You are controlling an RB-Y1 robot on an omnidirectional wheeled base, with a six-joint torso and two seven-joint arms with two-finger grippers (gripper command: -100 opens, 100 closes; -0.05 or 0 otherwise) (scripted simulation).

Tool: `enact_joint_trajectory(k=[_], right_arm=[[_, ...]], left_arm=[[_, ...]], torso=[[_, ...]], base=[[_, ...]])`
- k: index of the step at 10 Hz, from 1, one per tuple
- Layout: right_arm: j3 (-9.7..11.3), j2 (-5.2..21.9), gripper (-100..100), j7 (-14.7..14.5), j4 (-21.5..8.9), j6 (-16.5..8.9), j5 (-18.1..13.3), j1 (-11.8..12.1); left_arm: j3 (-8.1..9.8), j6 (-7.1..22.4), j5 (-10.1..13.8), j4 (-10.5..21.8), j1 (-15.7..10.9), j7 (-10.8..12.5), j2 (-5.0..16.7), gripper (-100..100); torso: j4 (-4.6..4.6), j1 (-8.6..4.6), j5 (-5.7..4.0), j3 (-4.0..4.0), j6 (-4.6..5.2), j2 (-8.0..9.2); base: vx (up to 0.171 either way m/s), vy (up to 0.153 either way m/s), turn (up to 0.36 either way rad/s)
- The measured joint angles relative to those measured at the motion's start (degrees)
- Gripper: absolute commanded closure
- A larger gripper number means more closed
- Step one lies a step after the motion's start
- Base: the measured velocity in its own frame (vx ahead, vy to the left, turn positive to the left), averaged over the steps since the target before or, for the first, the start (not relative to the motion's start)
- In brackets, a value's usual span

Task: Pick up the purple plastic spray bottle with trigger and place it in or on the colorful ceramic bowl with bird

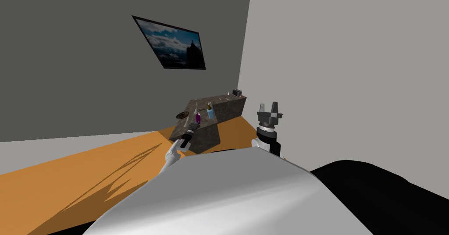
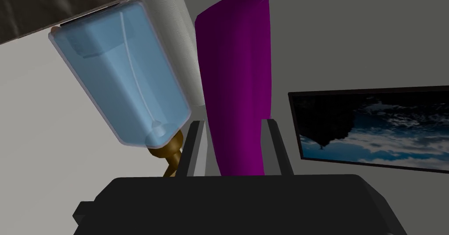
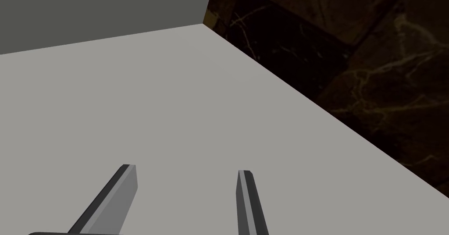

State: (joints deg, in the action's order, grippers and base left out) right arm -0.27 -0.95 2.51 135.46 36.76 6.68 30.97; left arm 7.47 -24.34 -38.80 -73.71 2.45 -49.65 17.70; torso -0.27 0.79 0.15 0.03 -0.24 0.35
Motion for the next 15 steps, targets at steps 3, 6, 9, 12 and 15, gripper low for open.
enact_joint_trajectory(k=[3,6,9,12,15], right_arm=[[0.0,0.0,0,0.0,0.0,0.0,0.0,0.0],[0.0,0.0,0,0.0,0.0,0.0,0.0,0.0],[0.0,0.0,0,0.0,0.0,0.0,0.0,0.0],[0.0,0.0,0,0.0,0.0,0.0,0.0,0.0],[0.0,0.0,0,0.0,0.0,0.0,0.0,0.0]], left_arm=[[-1.52,4.2,-0.6,0.1,-2.5,3.1,2.8,100],[-2.9,7.0,-0.6,0.8,-5.1,7.1,5.9,100],[-5.1,10.1,-0.3,1.6,-8.5,11.7,8.9,100],[-6.81,12.2,0.1,1.9,-10.7,15.4,11.0,100],[-9.24,14.3,1.0,2.9,-14.1,20.3,13.6,100]], torso=[[0.03,0.16,0.01,-0.02,-0.01,-0.07],[0.0,0.19,0.04,-0.11,-0.02,-0.24],[-0.04,0.44,0.13,-0.19,-0.03,-0.37],[-0.08,0.11,0.13,-0.27,-0.03,-0.51],[-0.08,0.58,0.25,-0.33,-0.05,-0.63]], base=[[-0.092,0.15,-0.105],[-0.051,0.161,-0.089],[-0.025,0.204,-0.089],[-0.001,0.13,-0.036],[0.017,0.22,-0.066]])
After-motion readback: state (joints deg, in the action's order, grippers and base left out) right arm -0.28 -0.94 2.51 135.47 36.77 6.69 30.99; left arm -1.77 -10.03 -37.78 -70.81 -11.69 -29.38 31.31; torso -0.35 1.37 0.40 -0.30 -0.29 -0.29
